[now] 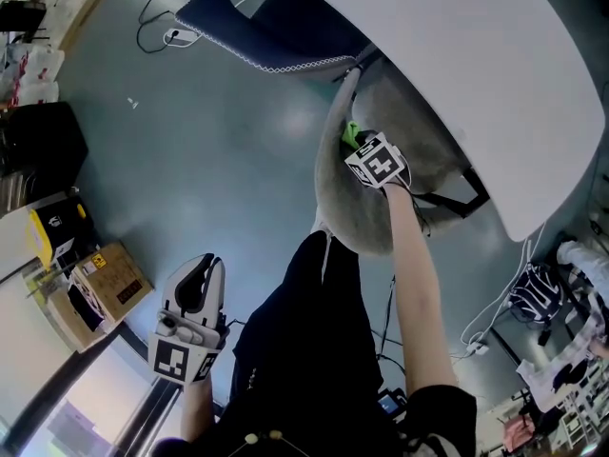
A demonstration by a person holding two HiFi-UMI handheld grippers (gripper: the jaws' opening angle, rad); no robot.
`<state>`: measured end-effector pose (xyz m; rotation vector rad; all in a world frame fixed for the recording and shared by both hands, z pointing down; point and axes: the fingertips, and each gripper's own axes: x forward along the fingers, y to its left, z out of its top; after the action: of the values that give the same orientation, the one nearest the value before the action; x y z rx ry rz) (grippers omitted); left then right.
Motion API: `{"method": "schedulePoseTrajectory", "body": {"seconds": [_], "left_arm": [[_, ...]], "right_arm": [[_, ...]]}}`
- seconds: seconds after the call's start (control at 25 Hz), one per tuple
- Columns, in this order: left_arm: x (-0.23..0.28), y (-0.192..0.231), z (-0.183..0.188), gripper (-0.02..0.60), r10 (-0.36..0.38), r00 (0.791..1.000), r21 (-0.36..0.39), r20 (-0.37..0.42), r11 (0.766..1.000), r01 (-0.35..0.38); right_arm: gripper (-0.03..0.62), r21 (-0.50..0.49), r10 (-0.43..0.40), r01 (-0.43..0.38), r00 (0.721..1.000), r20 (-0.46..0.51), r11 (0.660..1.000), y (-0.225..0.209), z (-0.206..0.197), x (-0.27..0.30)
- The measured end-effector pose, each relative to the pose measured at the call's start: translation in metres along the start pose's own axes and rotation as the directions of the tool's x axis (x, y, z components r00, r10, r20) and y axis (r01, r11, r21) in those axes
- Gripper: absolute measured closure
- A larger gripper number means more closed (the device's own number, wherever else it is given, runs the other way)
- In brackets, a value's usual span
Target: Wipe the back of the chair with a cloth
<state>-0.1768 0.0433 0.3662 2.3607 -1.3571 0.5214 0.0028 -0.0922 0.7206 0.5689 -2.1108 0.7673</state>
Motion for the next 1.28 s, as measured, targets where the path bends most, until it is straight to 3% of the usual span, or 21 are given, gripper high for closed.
{"method": "schedulePoseTrajectory", "body": {"seconds": [1.0,1.28], "left_arm": [[-0.02,0.016,-0.005,0.545,0.157,0.988,-0.092,0.0,0.983,-0.156],[-0.022,0.015,-0.001,0.545,0.164,0.986,-0.103,0.019,0.981,-0.161]], "right_arm": [[0.574,0.007,-0.143,0.143,0.989,-0.035,0.99,-0.065,0.043,0.006],[0.574,0.121,-0.206,0.204,0.979,0.006,0.972,-0.083,0.053,-0.003]]}}
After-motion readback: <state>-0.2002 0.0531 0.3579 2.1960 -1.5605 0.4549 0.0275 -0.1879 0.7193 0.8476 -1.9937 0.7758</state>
